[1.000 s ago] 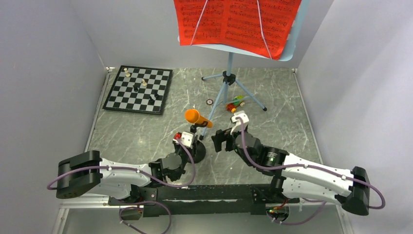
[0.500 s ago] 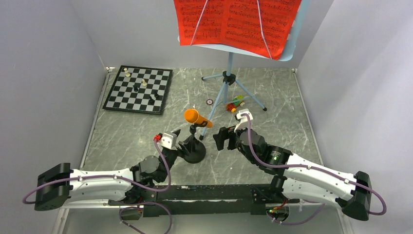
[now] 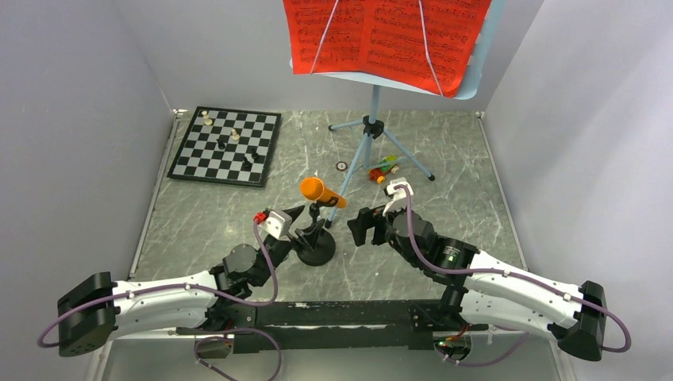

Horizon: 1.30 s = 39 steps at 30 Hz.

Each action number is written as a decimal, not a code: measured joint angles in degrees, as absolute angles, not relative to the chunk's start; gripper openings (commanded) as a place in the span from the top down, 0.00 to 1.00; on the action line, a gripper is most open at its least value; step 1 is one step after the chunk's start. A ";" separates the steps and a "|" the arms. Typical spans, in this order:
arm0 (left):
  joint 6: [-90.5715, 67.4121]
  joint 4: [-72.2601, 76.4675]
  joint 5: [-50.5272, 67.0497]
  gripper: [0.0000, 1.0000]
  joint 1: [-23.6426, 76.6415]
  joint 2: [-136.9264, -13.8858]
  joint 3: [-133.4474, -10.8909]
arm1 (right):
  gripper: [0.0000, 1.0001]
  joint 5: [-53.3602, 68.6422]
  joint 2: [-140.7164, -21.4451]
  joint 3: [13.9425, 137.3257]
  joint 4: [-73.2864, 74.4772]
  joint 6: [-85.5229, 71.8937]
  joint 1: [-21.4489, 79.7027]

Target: Pack up the instrument practice props

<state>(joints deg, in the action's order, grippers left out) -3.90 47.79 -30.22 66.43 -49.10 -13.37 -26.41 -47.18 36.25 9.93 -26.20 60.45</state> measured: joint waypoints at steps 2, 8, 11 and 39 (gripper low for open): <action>-3.88 47.79 -29.32 0.38 66.02 -49.43 -13.78 | 0.09 -26.37 -46.96 36.25 9.91 -26.20 60.45; -3.62 48.64 -26.04 0.72 63.29 -52.88 -17.26 | 0.10 -25.56 -46.89 36.25 9.91 -26.17 60.45; -3.51 49.21 -24.45 0.94 62.13 -54.39 -18.13 | 0.10 -25.17 -46.89 36.25 9.93 -26.17 60.45; -5.41 56.03 -28.45 1.00 65.67 -63.40 -13.30 | 0.13 -19.77 -55.20 32.62 -17.41 -4.78 62.52</action>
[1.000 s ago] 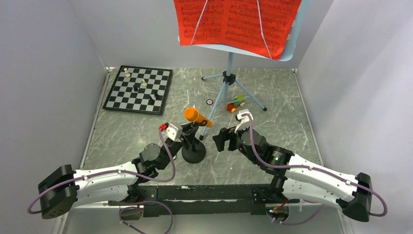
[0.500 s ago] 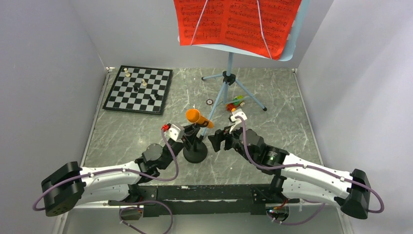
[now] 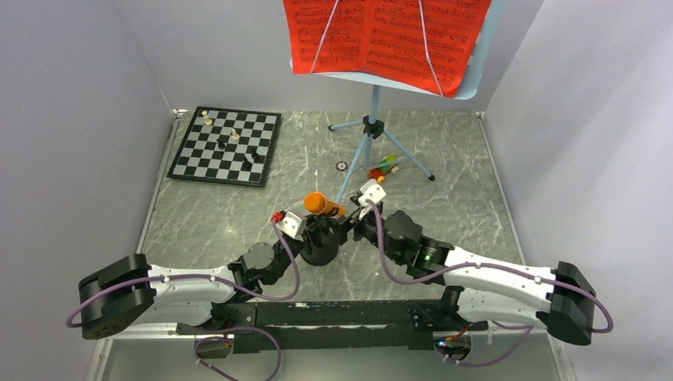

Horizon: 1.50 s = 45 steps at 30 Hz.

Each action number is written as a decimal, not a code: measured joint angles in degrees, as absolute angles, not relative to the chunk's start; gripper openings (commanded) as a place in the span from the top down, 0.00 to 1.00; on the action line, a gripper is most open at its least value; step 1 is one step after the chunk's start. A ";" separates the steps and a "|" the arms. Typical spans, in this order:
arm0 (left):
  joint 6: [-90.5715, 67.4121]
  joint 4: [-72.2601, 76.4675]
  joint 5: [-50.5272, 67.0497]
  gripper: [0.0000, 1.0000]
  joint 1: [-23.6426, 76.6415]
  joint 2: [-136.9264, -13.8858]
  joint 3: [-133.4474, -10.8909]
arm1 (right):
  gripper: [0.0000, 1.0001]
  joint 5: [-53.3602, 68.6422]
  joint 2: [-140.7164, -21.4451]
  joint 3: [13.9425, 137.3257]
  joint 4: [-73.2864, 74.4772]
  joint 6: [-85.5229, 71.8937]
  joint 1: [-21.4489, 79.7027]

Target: Pack up the instrument practice props

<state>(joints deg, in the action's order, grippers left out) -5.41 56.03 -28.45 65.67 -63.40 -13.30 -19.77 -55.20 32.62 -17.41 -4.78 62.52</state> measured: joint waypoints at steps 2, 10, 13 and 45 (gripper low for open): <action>-5.21 56.77 -29.78 1.00 66.52 -63.59 -13.02 | 0.13 -19.05 -57.71 32.64 -18.72 -3.01 63.00; -5.74 58.00 -32.18 1.00 67.42 -62.28 -11.42 | 0.18 -18.96 -63.81 29.56 -28.99 5.32 65.45; -5.91 57.58 -32.21 1.00 67.81 -61.47 -11.05 | 0.18 -18.96 -63.94 26.65 -35.29 8.14 65.49; -4.95 57.80 -31.00 1.00 68.64 -62.89 -11.35 | 0.36 -15.09 -71.46 26.41 -52.69 22.41 65.04</action>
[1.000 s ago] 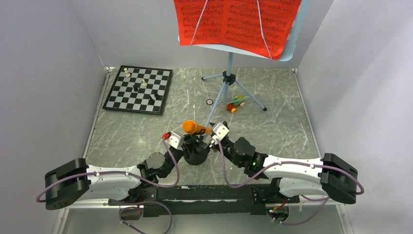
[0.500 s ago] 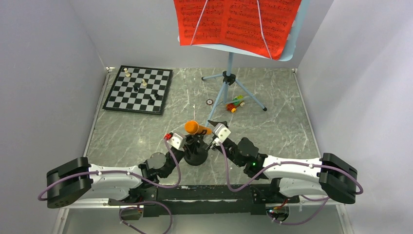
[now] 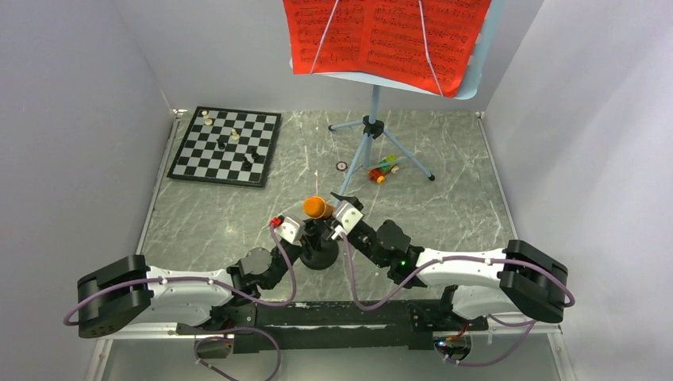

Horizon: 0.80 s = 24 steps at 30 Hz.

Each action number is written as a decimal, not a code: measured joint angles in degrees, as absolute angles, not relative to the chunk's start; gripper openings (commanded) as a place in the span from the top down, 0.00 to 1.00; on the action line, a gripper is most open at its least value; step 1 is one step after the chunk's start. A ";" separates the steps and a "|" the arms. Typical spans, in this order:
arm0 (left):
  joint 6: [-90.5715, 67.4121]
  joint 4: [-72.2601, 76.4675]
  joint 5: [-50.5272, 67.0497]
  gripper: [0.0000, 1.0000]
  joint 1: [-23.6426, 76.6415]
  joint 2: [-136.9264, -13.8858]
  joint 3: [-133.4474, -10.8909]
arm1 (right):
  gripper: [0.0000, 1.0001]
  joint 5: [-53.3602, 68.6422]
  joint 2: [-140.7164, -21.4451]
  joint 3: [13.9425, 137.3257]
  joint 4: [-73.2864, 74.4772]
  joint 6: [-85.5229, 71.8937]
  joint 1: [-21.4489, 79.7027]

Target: Pack up the instrument practice props

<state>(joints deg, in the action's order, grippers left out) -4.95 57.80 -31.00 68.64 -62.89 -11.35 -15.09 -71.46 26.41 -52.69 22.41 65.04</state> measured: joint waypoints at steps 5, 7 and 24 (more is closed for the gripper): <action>-4.82 57.84 -31.00 1.00 68.71 -63.29 -11.57 | 0.62 -14.44 -72.71 27.22 -52.90 23.92 65.32; -4.75 57.87 -31.05 1.00 68.71 -63.44 -11.66 | 0.71 -14.28 -72.82 27.27 -52.77 24.58 65.45; -5.39 59.66 -31.57 1.00 68.84 -65.71 -12.19 | 1.00 -20.73 -71.79 28.25 -49.65 25.61 66.89</action>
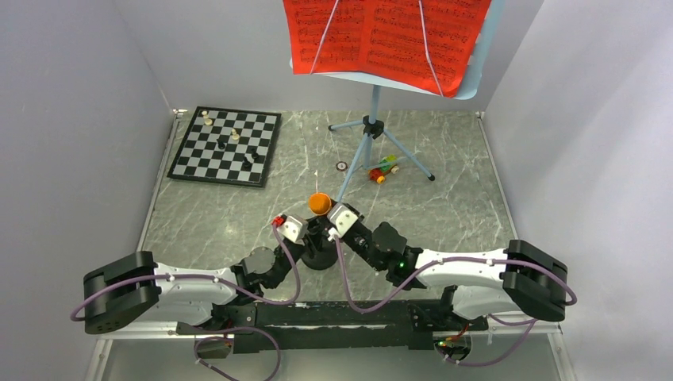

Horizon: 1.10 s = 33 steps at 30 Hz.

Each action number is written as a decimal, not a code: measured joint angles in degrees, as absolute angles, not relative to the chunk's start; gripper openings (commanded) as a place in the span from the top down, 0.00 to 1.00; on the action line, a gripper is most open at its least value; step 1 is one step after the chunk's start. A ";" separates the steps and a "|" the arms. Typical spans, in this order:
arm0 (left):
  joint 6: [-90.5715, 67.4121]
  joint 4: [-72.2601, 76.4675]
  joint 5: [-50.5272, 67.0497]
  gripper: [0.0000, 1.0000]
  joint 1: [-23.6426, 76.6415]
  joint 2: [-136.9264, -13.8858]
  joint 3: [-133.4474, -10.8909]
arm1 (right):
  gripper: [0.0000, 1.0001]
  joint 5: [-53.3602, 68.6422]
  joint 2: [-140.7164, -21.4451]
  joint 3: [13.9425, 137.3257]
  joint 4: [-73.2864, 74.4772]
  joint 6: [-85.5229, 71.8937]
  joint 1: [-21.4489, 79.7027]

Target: Pack up the instrument practice props

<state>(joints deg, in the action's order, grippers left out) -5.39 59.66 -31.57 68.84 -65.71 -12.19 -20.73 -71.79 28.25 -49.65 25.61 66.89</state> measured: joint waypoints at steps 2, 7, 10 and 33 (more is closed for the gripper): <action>-5.52 60.25 -31.55 1.00 68.95 -66.15 -12.19 | 1.00 -21.50 -71.13 28.27 -48.77 26.02 67.16; -5.69 61.54 -31.07 1.00 69.25 -67.40 -12.14 | 1.00 -23.22 -68.86 28.32 -45.41 26.17 67.61; -5.76 62.37 -30.63 1.00 69.38 -68.07 -12.14 | 1.00 -23.77 -67.51 28.32 -43.59 25.93 67.72; -6.33 64.38 -31.05 0.76 69.97 -68.31 -11.64 | 1.00 -41.45 -54.04 32.03 -35.90 22.59 64.79</action>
<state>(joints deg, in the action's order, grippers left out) -6.33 64.38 -31.05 69.97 -68.31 -11.64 -41.45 -54.04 32.03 -35.90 22.59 64.79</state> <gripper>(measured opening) 0.258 0.430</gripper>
